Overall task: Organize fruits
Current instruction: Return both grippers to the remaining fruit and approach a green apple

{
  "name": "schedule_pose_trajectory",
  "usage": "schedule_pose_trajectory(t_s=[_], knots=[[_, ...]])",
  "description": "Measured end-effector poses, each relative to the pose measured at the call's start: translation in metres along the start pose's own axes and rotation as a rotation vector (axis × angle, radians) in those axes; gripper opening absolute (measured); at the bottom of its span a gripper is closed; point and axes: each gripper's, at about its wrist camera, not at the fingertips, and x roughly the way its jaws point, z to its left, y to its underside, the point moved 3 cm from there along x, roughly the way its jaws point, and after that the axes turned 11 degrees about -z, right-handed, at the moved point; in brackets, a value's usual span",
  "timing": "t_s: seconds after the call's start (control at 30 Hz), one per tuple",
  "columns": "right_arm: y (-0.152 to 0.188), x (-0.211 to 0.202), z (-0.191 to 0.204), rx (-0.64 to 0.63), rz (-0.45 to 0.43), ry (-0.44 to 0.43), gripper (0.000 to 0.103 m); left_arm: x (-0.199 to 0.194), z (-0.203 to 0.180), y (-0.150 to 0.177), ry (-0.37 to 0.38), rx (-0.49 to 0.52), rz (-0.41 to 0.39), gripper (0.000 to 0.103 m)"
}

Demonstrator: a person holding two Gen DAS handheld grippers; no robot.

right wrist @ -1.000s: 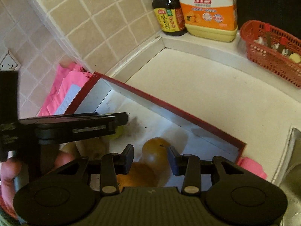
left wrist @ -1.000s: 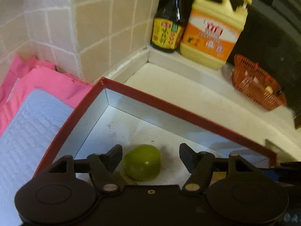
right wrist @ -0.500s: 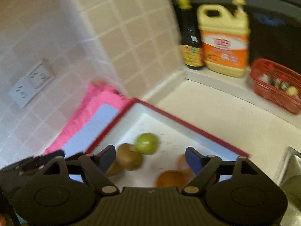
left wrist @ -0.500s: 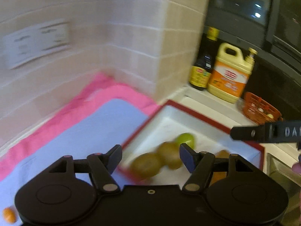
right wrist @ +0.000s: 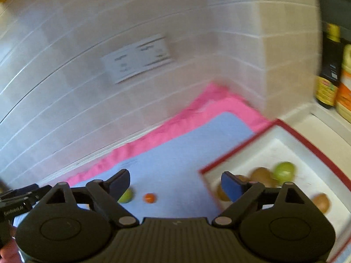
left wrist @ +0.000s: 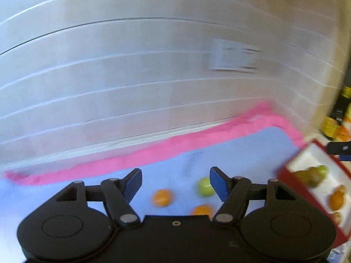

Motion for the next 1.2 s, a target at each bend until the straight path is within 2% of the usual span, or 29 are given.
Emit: schedule_pose_trajectory(t_s=[0.1, 0.23, 0.47, 0.6, 0.73, 0.8, 0.93, 1.07, 1.2], knots=[[0.004, 0.011, 0.028, -0.038, 0.03, -0.046, 0.093, -0.015, 0.04, 0.02, -0.085, -0.046, 0.024, 0.081], [0.02, 0.032, 0.057, -0.077, 0.093, -0.094, 0.093, -0.027, 0.073, 0.049, -0.147, -0.09, 0.074, 0.081], [0.048, 0.064, 0.094, -0.13, 0.187, -0.149, 0.093, -0.045, 0.092, 0.097, -0.182, -0.169, 0.131, 0.081], [0.069, 0.084, 0.101, -0.163, 0.238, -0.153, 0.093, -0.049, 0.105, 0.128, -0.242, -0.235, 0.199, 0.081], [0.096, 0.101, 0.099, -0.175, 0.316, -0.149, 0.09, -0.044, 0.108, 0.151, -0.241, -0.291, 0.251, 0.081], [0.109, 0.108, 0.096, -0.179, 0.35, -0.141, 0.088, -0.041, 0.107, 0.159, -0.242, -0.301, 0.267, 0.081], [0.131, 0.118, 0.091, -0.18, 0.408, -0.136, 0.073, -0.031, 0.1, 0.169, -0.266, -0.254, 0.288, 0.081], [0.147, 0.127, 0.094, -0.151, 0.435, -0.156, 0.073, -0.021, 0.094, 0.176, -0.251, -0.245, 0.311, 0.081], [0.157, 0.139, 0.101, -0.138, 0.453, -0.169, 0.073, -0.018, 0.087, 0.18, -0.269, -0.189, 0.319, 0.081]])
